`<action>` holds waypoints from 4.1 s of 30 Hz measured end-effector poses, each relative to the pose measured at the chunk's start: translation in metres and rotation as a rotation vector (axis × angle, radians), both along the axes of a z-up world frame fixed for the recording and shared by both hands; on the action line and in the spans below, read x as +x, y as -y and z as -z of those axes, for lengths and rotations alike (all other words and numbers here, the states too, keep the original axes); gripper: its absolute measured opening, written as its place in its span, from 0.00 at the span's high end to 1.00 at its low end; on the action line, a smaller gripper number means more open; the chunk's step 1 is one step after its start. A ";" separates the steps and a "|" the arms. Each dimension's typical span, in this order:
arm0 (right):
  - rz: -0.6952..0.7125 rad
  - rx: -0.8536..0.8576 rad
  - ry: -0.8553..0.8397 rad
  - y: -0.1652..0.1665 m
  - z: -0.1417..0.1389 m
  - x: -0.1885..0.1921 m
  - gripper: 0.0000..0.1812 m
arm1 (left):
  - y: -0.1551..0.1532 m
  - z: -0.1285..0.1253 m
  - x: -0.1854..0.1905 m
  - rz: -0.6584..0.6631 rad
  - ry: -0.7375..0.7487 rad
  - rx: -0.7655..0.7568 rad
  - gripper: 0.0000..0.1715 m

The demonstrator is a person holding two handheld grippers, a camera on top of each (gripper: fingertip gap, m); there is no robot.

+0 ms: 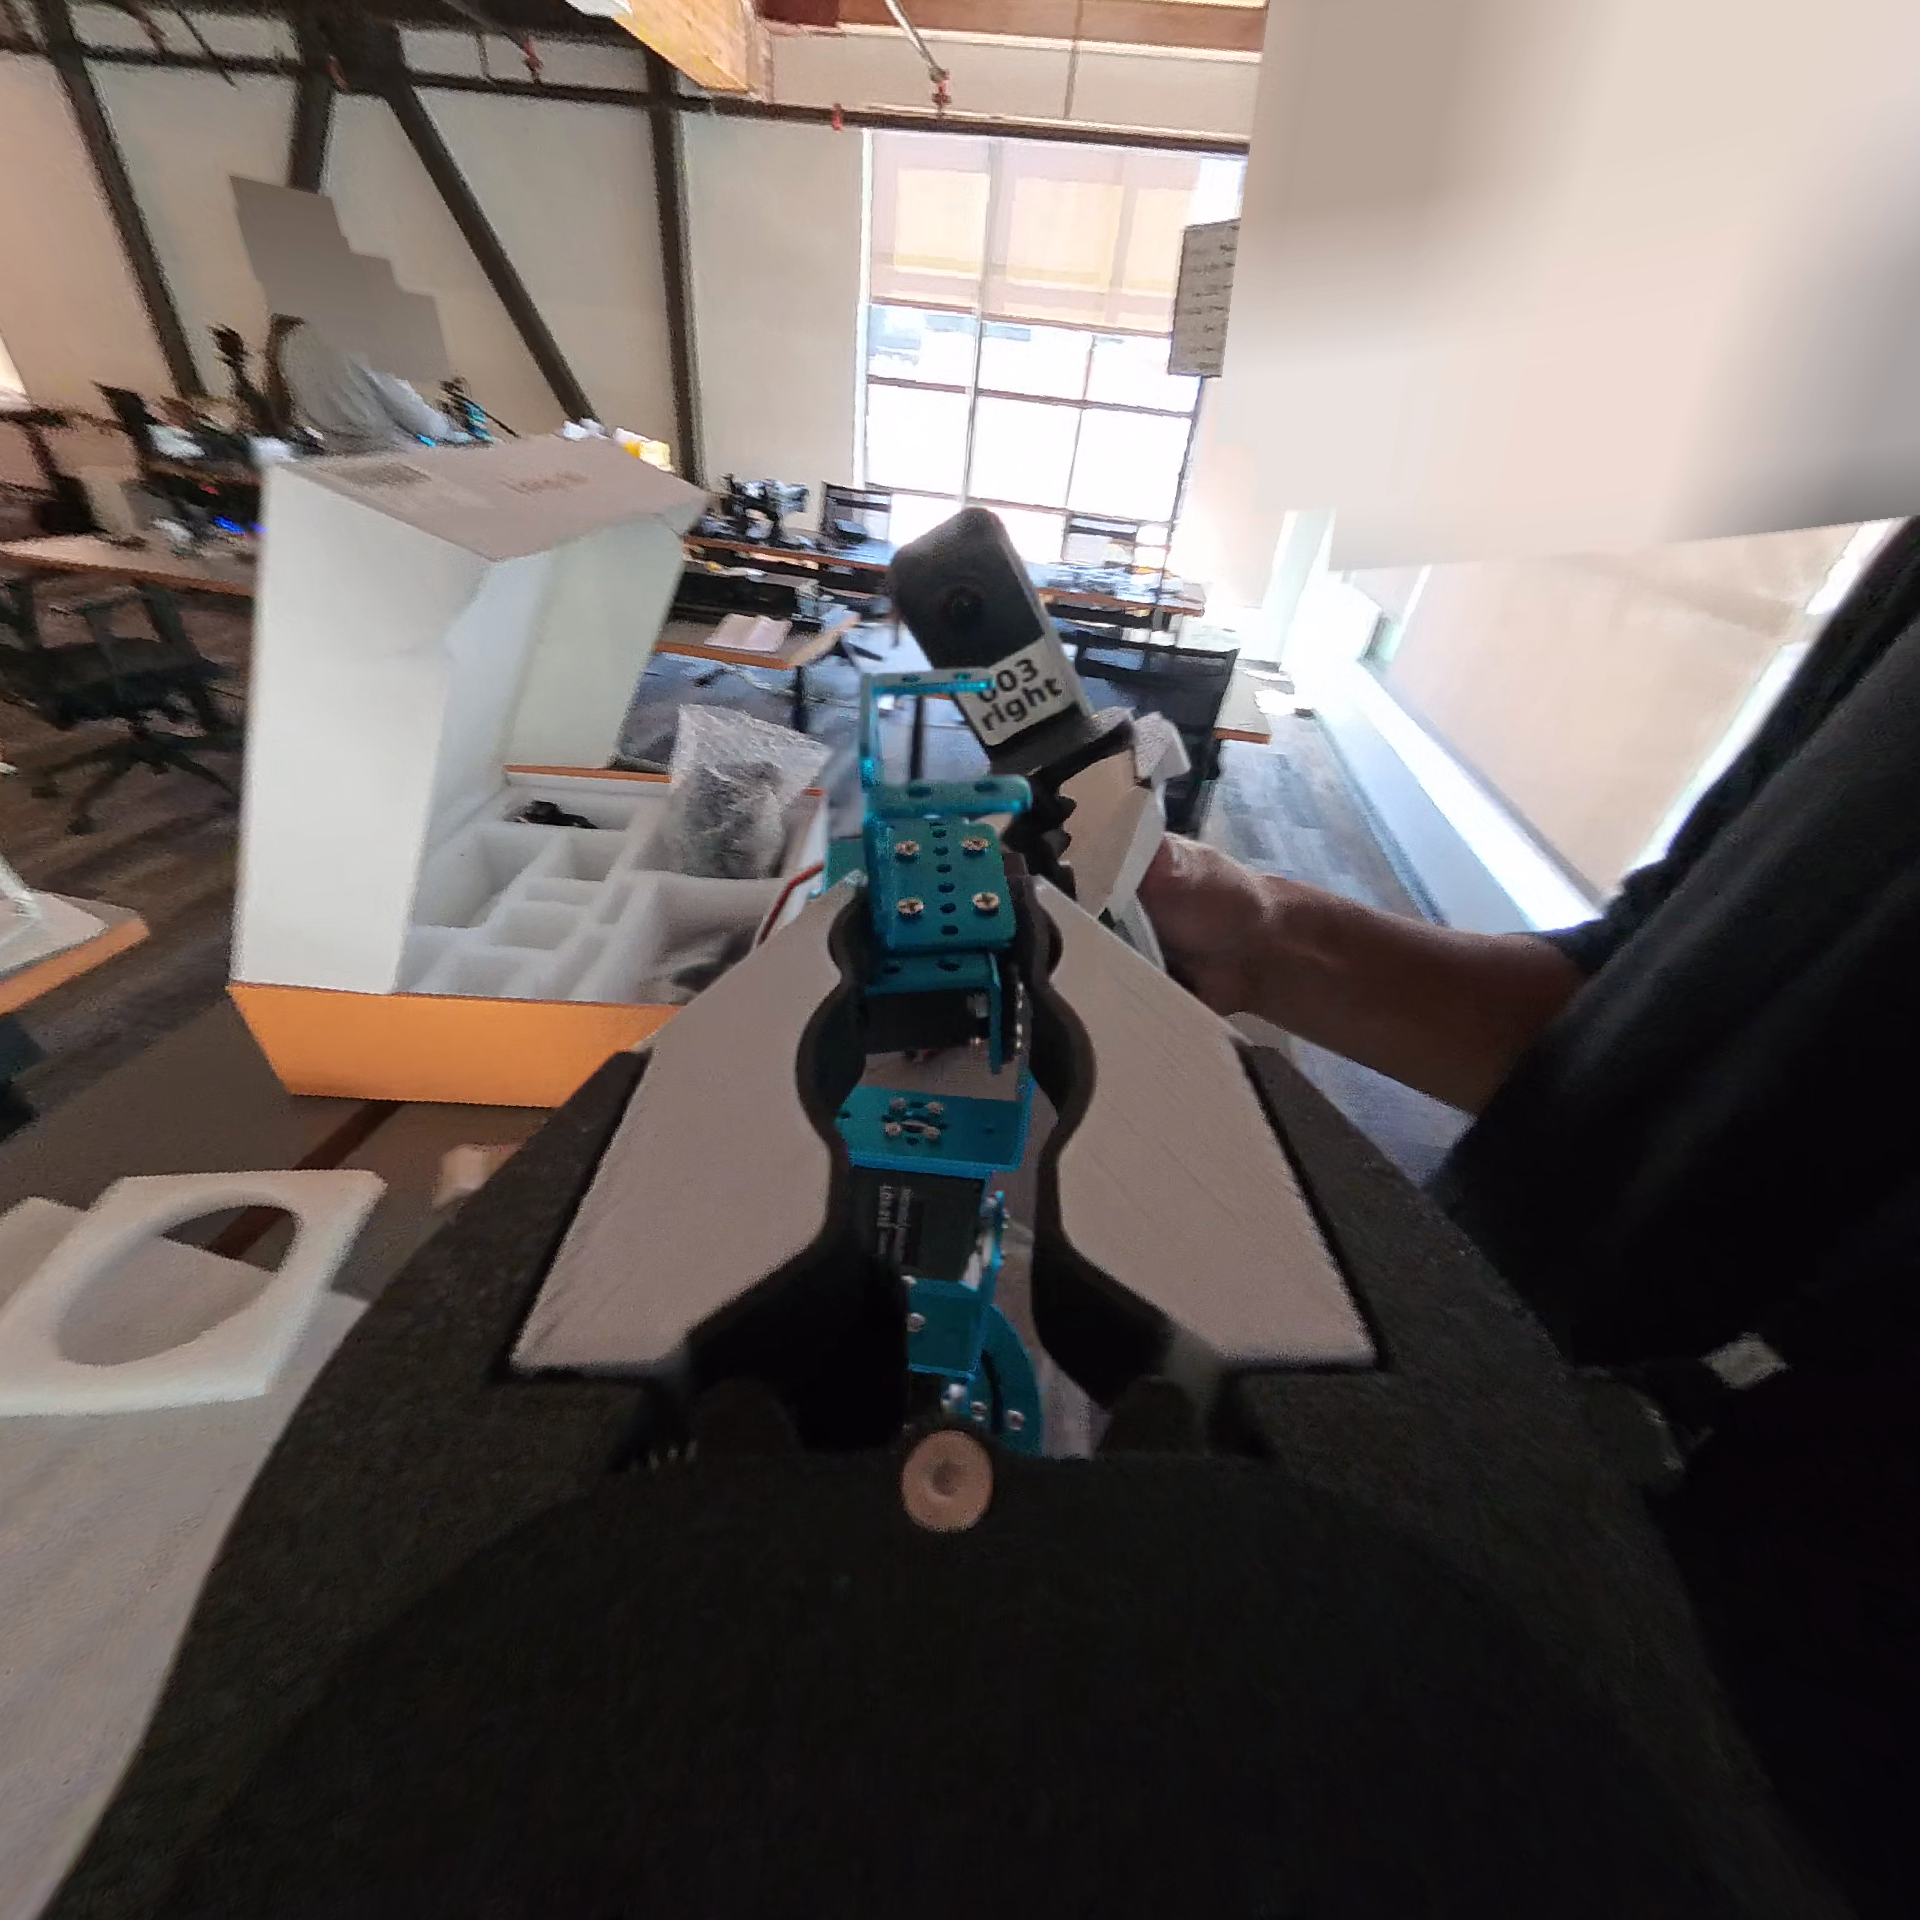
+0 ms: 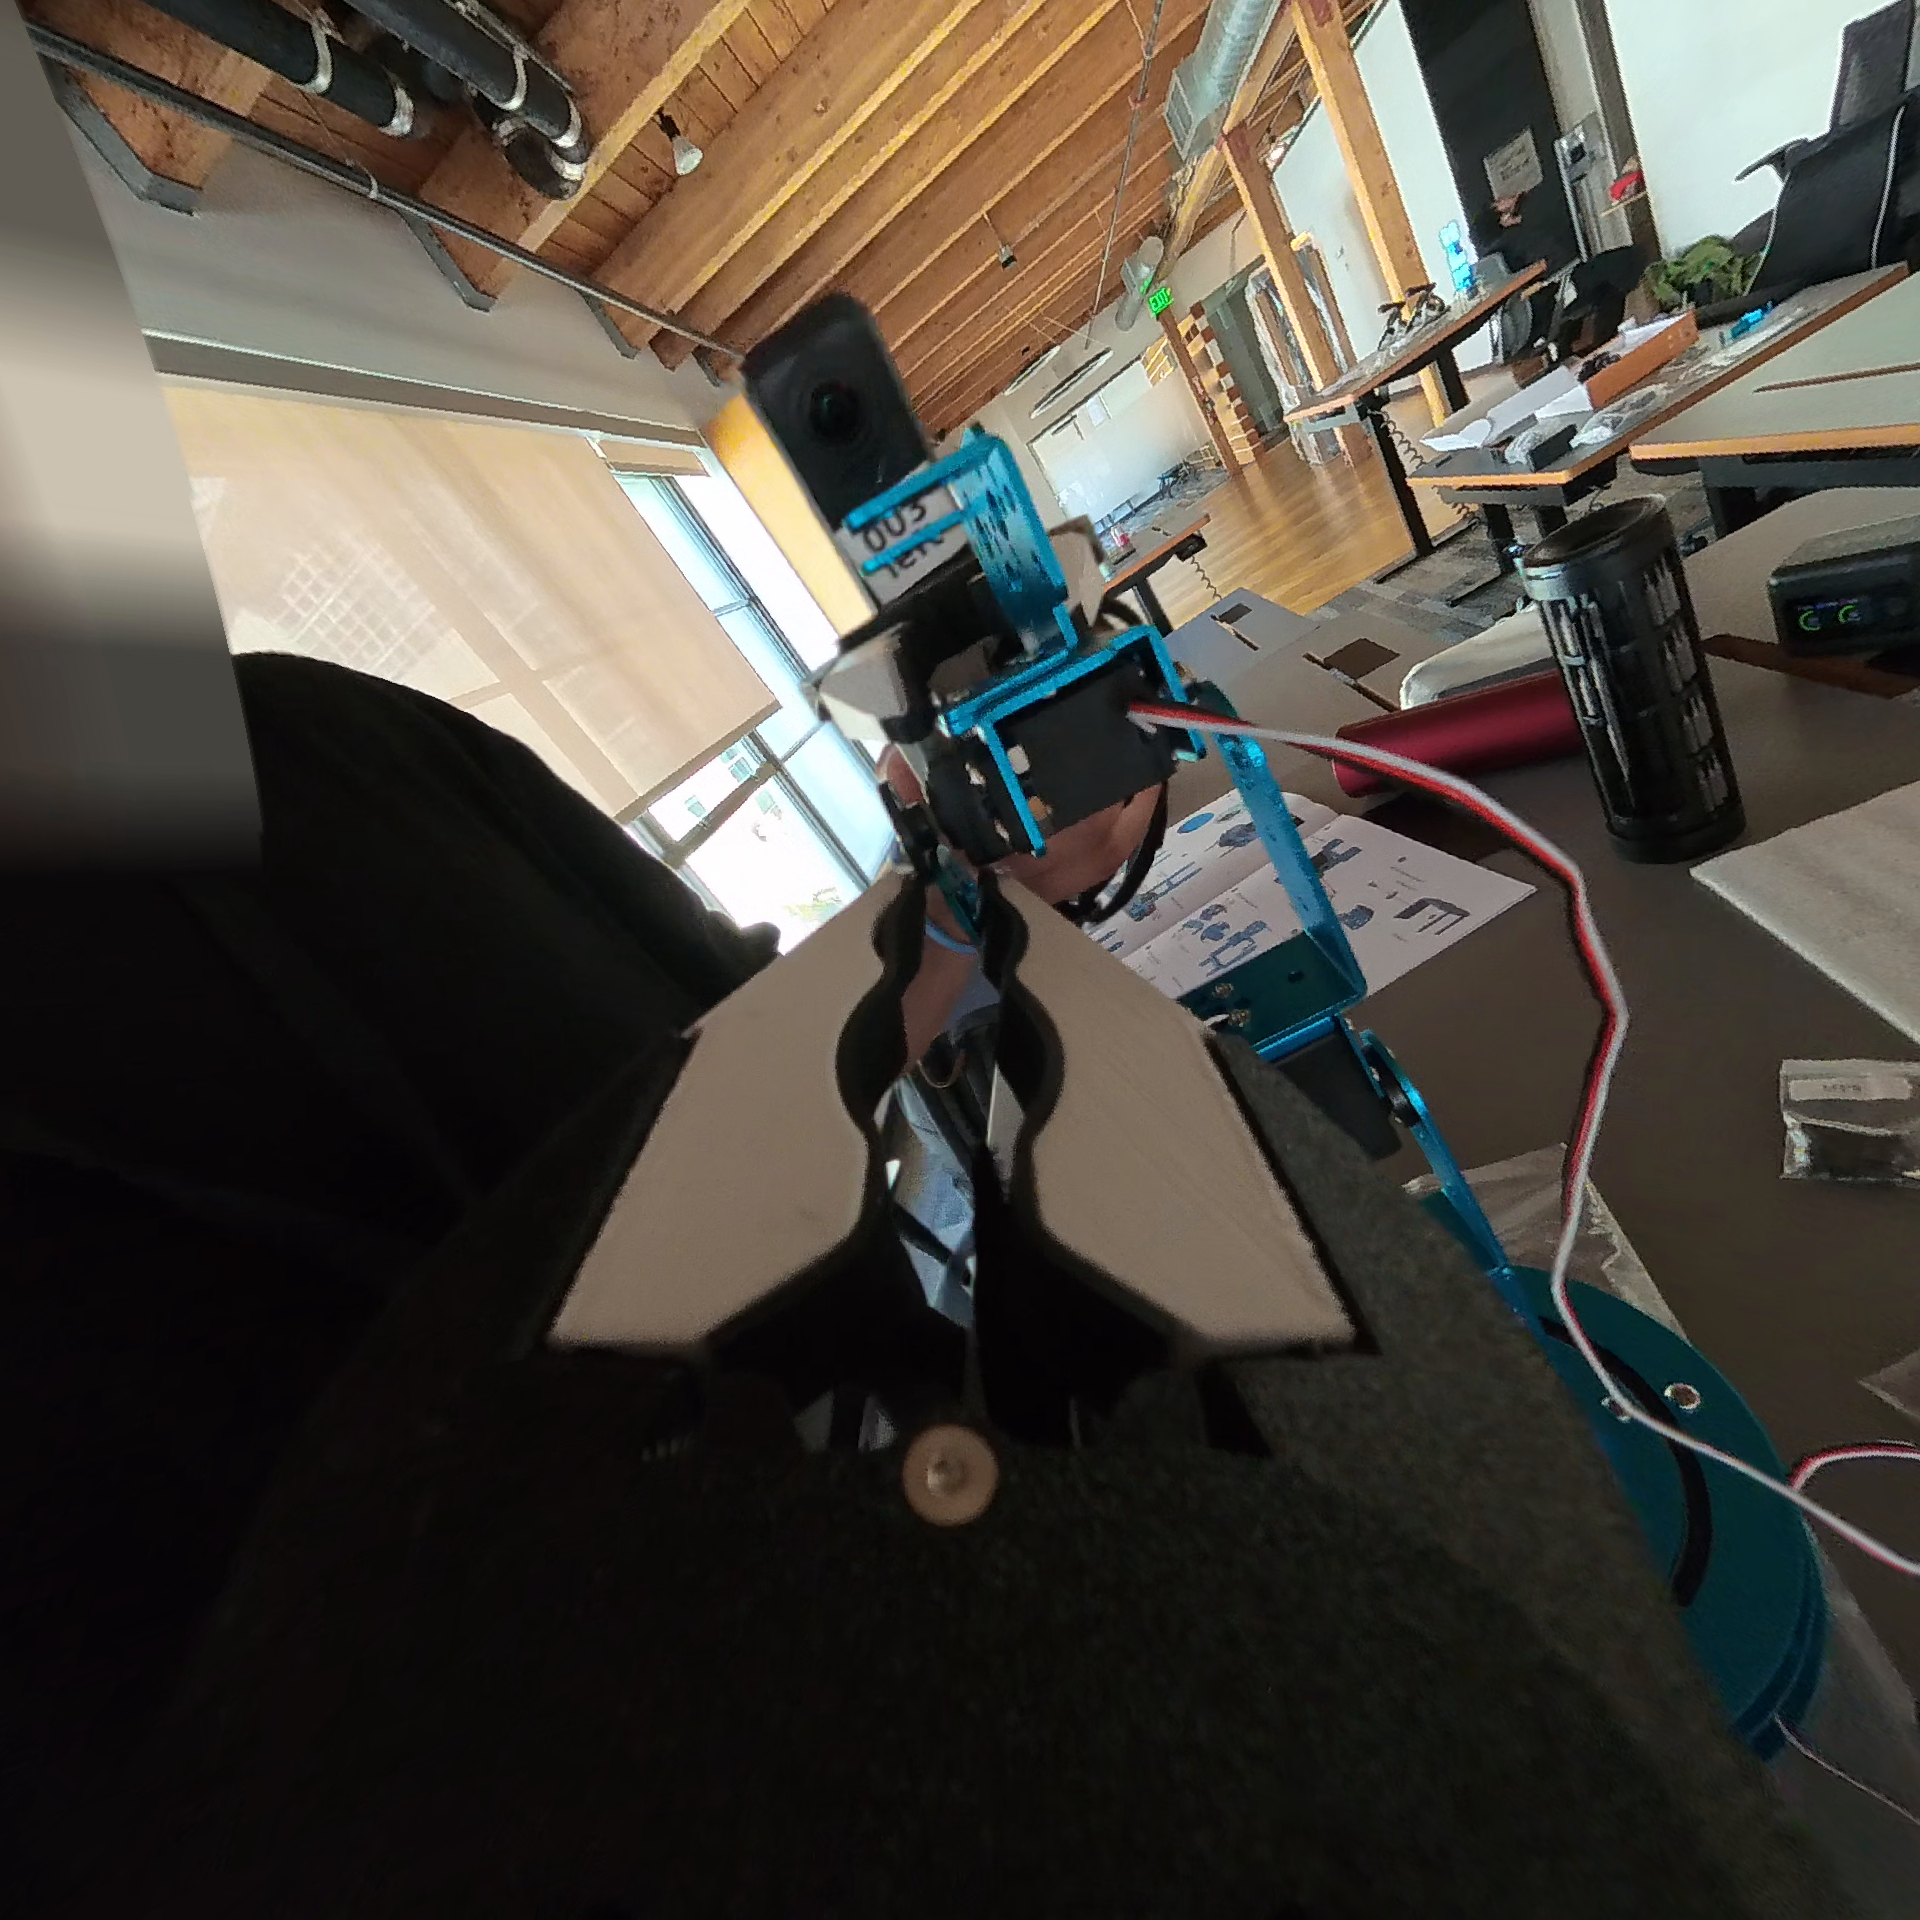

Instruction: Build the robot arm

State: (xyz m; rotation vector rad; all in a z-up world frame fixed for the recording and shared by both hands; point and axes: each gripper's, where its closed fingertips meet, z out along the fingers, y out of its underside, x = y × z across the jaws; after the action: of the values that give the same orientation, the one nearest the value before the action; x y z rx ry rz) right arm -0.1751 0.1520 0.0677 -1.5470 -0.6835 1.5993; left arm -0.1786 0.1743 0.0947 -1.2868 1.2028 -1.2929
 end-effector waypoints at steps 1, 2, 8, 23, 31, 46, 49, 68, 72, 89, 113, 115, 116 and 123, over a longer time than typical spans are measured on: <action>0.006 0.011 0.010 0.000 0.000 0.000 0.95 | 0.000 -0.001 -0.001 0.032 -0.003 -0.034 0.86; 0.009 0.019 0.026 0.000 0.000 -0.001 0.95 | -0.001 -0.002 -0.002 0.056 0.003 -0.068 0.86; 0.011 0.053 0.103 0.000 0.002 -0.003 0.95 | -0.007 -0.005 -0.001 0.124 -0.033 -0.116 0.94; 0.023 0.085 0.040 0.007 -0.001 0.001 0.87 | -0.007 -0.012 0.003 -0.095 -0.006 0.220 1.00; 0.122 0.243 0.142 -0.002 0.006 0.003 0.98 | -0.008 -0.007 0.002 -0.132 0.010 0.262 1.00; 0.052 0.355 0.165 0.000 0.008 0.003 0.99 | -0.018 -0.006 -0.006 -0.127 0.097 0.181 1.00; 0.030 0.360 0.165 0.004 0.008 0.002 0.99 | -0.013 -0.008 -0.006 -0.120 0.117 0.193 1.00; 0.117 0.399 0.285 0.000 0.009 0.000 0.99 | -0.006 -0.001 -0.008 -0.184 -0.021 0.389 1.00; 0.192 0.495 0.401 0.000 0.010 0.001 0.98 | -0.006 0.000 -0.006 -0.177 -0.056 0.400 1.00; 0.338 0.521 0.704 -0.001 -0.003 0.031 0.86 | -0.002 0.002 -0.003 -0.217 -0.114 0.428 1.00; -0.150 0.593 0.563 -0.044 0.011 0.007 0.99 | -0.001 0.005 -0.005 -0.033 -0.040 0.316 1.00; -0.142 0.600 0.568 -0.044 0.011 0.006 1.00 | -0.002 0.005 -0.006 -0.026 -0.034 0.287 1.00; -0.135 0.606 0.565 -0.044 0.011 0.006 1.00 | -0.003 0.005 -0.006 -0.022 -0.031 0.267 1.00; -0.112 0.618 0.522 -0.045 0.010 0.006 1.00 | -0.015 0.004 -0.003 -0.059 0.001 0.162 0.84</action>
State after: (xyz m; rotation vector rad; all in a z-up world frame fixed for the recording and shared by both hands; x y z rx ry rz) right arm -0.1688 0.1970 0.0574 -1.4550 -1.4151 0.9041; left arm -0.1815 0.1897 0.0906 -1.1949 1.2336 -1.1298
